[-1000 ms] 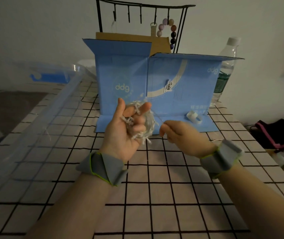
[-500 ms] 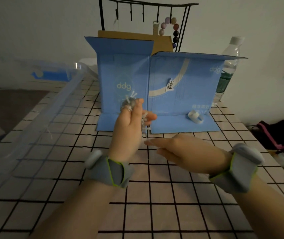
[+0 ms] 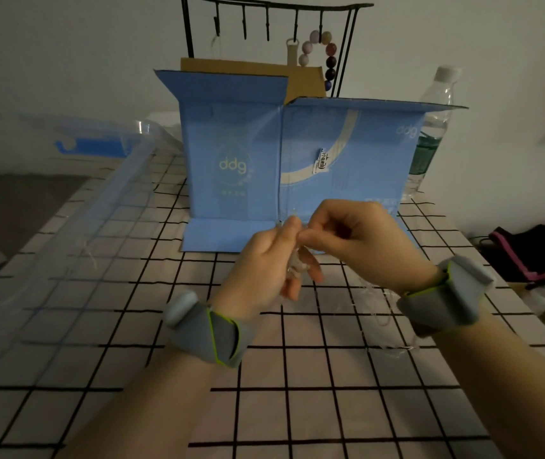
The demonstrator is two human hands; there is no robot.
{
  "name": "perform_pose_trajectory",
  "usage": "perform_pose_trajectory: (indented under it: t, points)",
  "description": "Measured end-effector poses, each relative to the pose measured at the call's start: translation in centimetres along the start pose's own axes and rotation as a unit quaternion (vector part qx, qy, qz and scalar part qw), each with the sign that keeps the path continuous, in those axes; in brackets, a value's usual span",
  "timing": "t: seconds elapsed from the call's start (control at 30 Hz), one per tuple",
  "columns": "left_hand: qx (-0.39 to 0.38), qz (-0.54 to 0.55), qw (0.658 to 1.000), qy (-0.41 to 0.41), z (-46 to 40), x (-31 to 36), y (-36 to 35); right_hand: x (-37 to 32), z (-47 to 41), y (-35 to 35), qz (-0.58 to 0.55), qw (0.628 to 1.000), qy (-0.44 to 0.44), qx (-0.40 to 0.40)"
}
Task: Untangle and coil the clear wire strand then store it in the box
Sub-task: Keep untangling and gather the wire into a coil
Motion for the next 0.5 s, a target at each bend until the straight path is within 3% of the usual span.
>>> perform_pose_trajectory:
  t: [0.33,0.43,0.5]
  points:
    - [-0.072,0.086,0.993,0.044,0.3,0.0,-1.0,3.3,0.1,-0.2,-0.180,0.972,-0.149,0.026]
    - [-0.036,0.133,0.989,0.042,-0.1,0.2,-0.1,4.1,0.3,-0.6,-0.227,0.955,-0.191,-0.006]
    - [0.008,0.250,0.967,0.043,-0.6,0.1,1.1,4.7,0.8,-0.7,-0.209,0.954,-0.213,-0.042]
Point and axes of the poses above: each hand's wrist, its own z-axis away from the middle knuckle, its own y-axis out of the back of the hand, x = y × z, the point moved 7 cm from there along -z, towards the middle knuckle, and after that the axes turned 7 degrees about z, right-handed, at the moved point
